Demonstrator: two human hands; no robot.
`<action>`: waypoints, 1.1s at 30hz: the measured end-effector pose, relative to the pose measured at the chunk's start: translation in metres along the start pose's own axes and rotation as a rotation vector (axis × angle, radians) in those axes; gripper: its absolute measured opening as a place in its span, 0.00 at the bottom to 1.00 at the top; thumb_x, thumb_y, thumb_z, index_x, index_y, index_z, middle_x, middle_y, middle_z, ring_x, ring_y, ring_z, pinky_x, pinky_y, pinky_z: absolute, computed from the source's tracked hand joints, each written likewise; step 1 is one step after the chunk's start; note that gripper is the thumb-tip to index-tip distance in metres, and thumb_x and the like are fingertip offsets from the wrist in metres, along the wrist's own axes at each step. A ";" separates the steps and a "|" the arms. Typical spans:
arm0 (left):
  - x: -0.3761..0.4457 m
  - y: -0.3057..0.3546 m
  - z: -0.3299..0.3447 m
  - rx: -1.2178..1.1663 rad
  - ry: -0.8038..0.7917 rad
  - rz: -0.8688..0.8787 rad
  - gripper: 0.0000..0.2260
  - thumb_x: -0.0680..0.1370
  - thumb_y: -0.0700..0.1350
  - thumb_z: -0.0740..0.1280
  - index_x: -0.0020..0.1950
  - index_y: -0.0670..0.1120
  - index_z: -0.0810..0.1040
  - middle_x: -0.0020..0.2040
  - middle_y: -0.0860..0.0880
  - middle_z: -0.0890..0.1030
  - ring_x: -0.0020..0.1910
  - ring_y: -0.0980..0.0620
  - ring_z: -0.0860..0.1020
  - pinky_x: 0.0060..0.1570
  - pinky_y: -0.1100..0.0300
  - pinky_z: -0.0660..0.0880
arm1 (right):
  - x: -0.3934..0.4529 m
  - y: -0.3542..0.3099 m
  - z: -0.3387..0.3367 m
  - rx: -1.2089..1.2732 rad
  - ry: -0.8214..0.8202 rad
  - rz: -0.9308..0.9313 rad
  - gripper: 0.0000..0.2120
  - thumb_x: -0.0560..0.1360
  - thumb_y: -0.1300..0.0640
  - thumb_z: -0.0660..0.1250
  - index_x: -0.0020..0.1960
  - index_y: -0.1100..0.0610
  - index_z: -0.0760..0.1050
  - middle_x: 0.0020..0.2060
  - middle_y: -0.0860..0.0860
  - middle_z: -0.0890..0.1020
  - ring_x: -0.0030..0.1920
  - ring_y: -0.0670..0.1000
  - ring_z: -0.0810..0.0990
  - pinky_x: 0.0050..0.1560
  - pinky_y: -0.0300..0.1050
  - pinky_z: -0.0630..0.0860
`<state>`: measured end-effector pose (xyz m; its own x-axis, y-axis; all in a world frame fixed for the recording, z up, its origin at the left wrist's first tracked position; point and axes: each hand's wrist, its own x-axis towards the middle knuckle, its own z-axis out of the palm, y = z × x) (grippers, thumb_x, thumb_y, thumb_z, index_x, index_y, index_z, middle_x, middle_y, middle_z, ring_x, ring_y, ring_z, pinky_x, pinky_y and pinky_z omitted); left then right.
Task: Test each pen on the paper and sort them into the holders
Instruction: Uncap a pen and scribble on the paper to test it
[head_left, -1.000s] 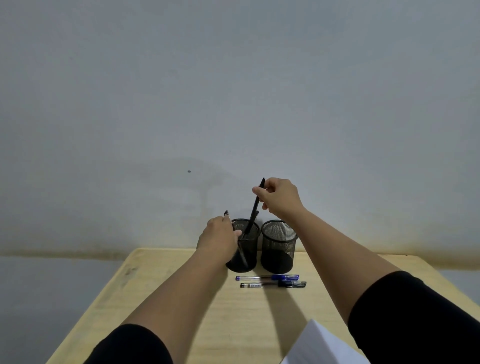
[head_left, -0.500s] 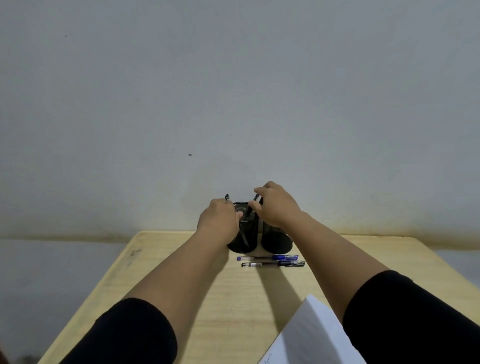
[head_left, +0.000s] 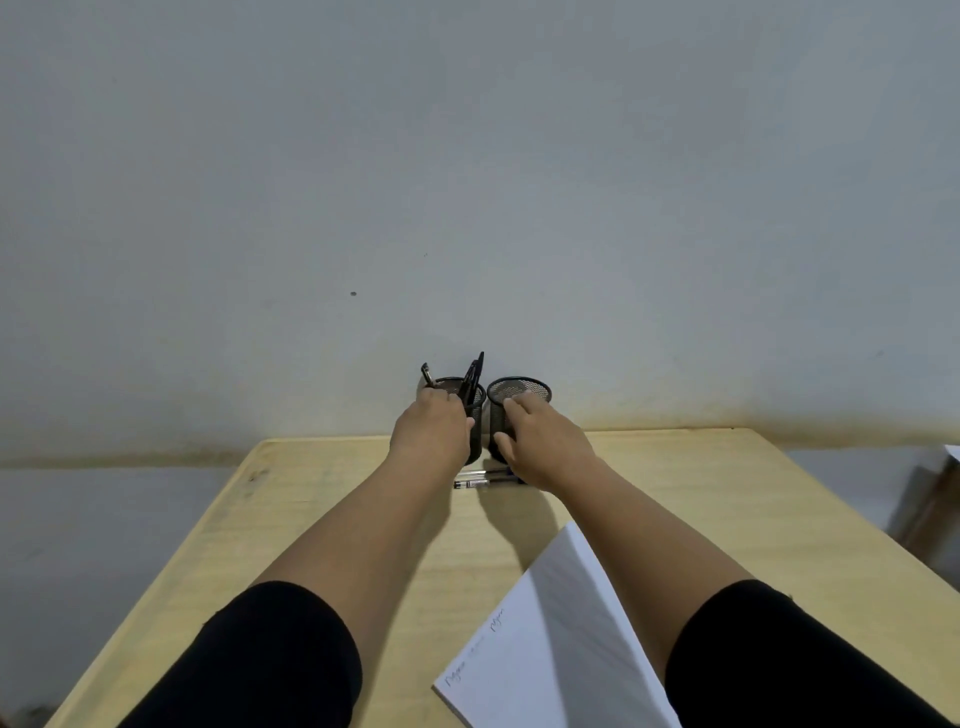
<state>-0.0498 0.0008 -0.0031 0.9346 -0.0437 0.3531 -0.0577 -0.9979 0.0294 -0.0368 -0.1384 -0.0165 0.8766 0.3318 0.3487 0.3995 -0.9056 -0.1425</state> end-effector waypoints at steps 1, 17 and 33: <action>-0.003 0.002 0.005 0.013 -0.017 0.013 0.17 0.82 0.49 0.53 0.65 0.39 0.68 0.64 0.43 0.72 0.66 0.47 0.68 0.60 0.56 0.71 | -0.006 0.002 0.004 0.003 -0.014 0.004 0.20 0.79 0.52 0.57 0.67 0.60 0.66 0.67 0.54 0.69 0.68 0.53 0.67 0.61 0.46 0.68; -0.023 0.010 0.084 -0.039 -0.166 0.074 0.11 0.77 0.35 0.59 0.59 0.43 0.73 0.58 0.45 0.74 0.55 0.47 0.74 0.45 0.55 0.73 | -0.017 0.021 0.078 0.044 -0.094 0.011 0.14 0.79 0.58 0.54 0.56 0.62 0.76 0.53 0.57 0.76 0.56 0.57 0.74 0.47 0.48 0.71; -0.050 0.014 0.037 -0.793 0.184 -0.051 0.35 0.77 0.44 0.64 0.76 0.58 0.45 0.71 0.50 0.68 0.66 0.51 0.70 0.60 0.60 0.70 | -0.018 -0.007 0.014 0.628 0.201 0.210 0.06 0.74 0.62 0.65 0.50 0.61 0.78 0.44 0.52 0.76 0.43 0.48 0.73 0.36 0.34 0.62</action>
<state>-0.0843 -0.0128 -0.0549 0.8740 0.0786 0.4796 -0.3125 -0.6649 0.6784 -0.0512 -0.1341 -0.0350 0.9099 0.0562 0.4110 0.3596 -0.6009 -0.7139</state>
